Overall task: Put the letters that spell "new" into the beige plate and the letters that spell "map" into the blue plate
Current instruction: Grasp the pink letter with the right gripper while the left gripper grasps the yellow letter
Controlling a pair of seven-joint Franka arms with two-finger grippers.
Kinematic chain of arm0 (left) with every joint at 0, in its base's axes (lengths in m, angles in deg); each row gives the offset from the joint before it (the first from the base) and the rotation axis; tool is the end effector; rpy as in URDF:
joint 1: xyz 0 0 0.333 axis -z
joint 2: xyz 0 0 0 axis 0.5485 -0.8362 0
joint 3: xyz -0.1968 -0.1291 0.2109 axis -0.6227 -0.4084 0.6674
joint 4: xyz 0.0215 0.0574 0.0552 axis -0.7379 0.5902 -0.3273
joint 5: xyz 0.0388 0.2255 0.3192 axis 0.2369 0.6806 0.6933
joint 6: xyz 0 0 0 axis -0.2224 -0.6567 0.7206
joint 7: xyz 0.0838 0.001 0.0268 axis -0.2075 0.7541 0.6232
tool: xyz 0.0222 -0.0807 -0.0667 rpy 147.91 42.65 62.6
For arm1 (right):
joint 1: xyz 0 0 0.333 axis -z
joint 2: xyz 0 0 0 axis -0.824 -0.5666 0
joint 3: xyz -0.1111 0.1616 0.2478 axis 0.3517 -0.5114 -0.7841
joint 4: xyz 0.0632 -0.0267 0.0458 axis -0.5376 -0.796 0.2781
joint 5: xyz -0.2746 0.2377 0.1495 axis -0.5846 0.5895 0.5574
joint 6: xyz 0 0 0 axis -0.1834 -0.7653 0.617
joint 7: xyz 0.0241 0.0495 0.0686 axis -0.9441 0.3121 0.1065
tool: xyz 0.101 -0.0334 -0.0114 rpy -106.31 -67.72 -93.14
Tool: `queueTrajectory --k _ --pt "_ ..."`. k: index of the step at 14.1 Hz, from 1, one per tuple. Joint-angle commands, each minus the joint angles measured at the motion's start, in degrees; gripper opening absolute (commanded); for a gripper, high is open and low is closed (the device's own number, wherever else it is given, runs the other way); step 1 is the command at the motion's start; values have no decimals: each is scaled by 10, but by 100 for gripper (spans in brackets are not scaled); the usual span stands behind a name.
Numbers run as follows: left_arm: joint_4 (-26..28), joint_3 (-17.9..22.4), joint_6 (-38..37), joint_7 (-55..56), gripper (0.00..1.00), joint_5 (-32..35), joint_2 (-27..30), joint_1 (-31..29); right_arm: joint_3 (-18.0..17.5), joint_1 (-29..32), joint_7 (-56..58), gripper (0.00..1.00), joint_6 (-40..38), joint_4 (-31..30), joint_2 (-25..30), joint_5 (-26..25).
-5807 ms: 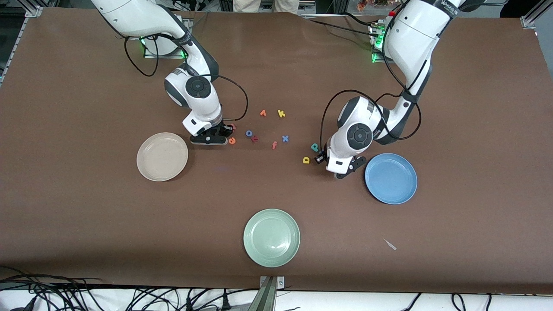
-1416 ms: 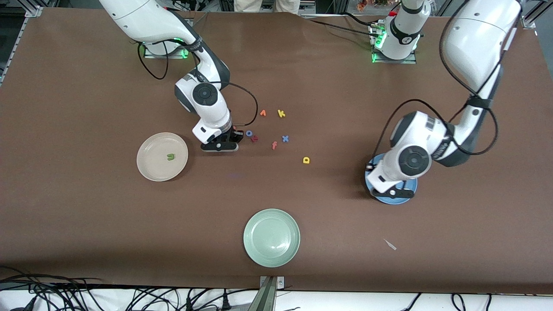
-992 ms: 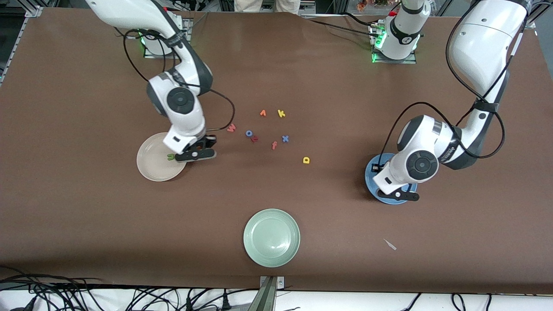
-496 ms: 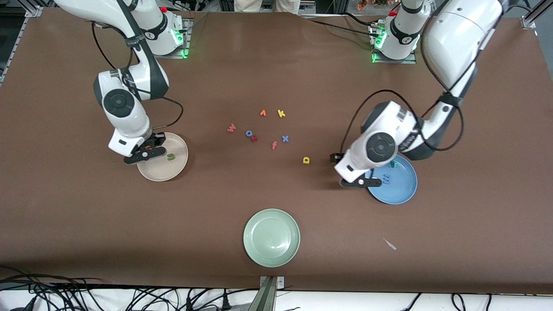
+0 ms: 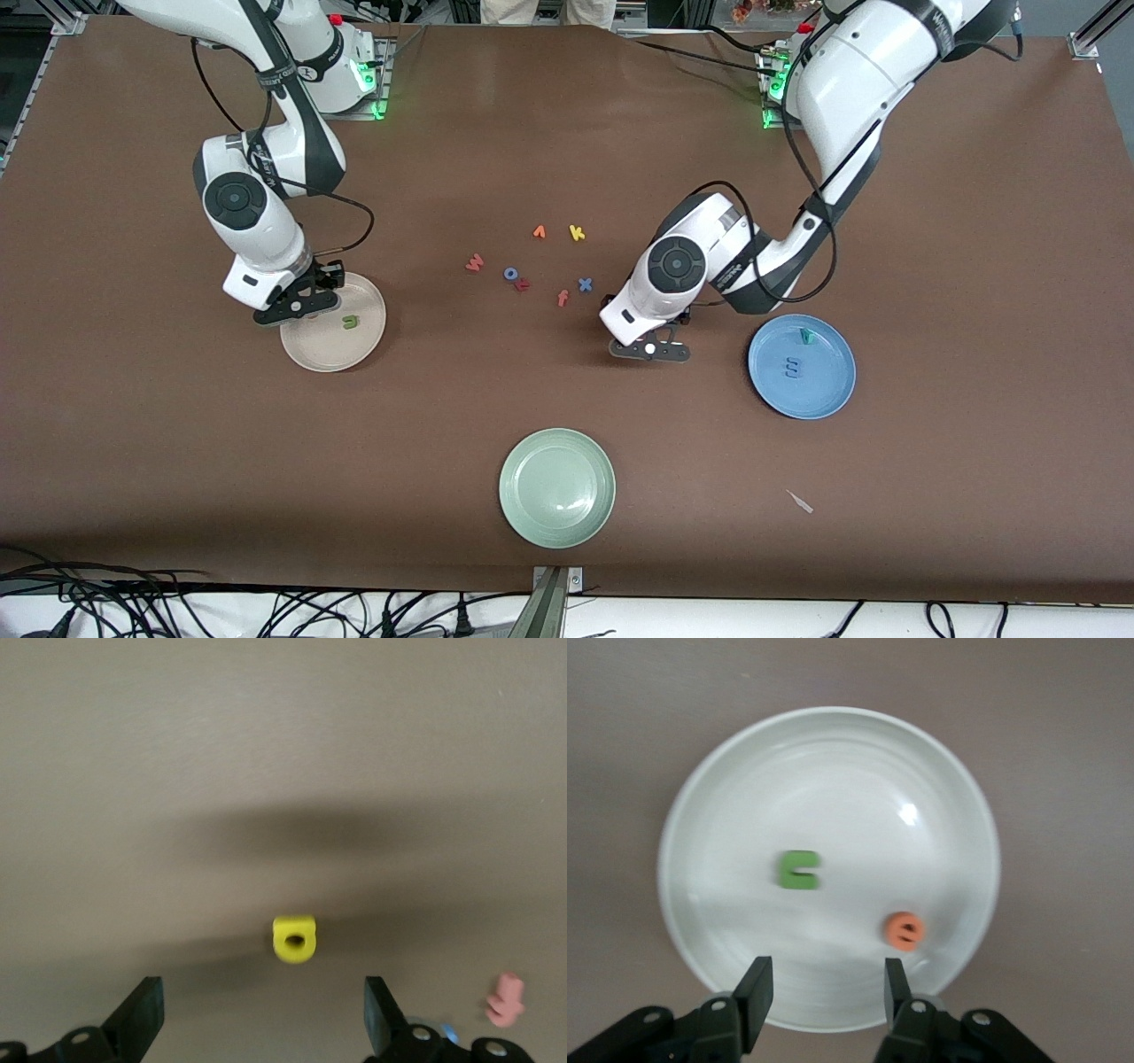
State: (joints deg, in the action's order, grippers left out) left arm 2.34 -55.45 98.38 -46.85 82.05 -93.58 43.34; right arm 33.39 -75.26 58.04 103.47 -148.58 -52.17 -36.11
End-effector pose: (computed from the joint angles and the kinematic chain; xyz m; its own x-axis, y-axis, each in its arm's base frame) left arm 0.5690 -0.3890 0.2095 0.9819 -0.1509 -0.1144 -0.1475 -0.9884 0.0375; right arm 0.5219 0.1201 0.2528 0.9539 0.2970 -0.0431 0.3000 -0.9476 0.1096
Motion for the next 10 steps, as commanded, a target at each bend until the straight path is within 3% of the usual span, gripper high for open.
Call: queueTrajectory --k 1,4,7,8,9,10 --pt "-20 10 19 -29 96 47 -27 25 -50 -8 -78 60 7 -10 5 47" --pt "-19 13 34 -29 89 52 -33 29 -129 -19 -238 60 48 -6 -24 45" --pt "-18 19 52 -29 85 53 -43 30 -130 -98 -351 60 91 5 -61 38" --pt "-18 19 52 -29 74 53 -45 30 -129 -109 -370 60 93 11 -71 38" --pt "-18 20 52 -29 53 53 -44 30 -129 -112 -375 60 95 14 -75 38" --pt "-18 20 52 -30 42 54 -44 30 -128 -120 -383 60 96 15 -81 36"
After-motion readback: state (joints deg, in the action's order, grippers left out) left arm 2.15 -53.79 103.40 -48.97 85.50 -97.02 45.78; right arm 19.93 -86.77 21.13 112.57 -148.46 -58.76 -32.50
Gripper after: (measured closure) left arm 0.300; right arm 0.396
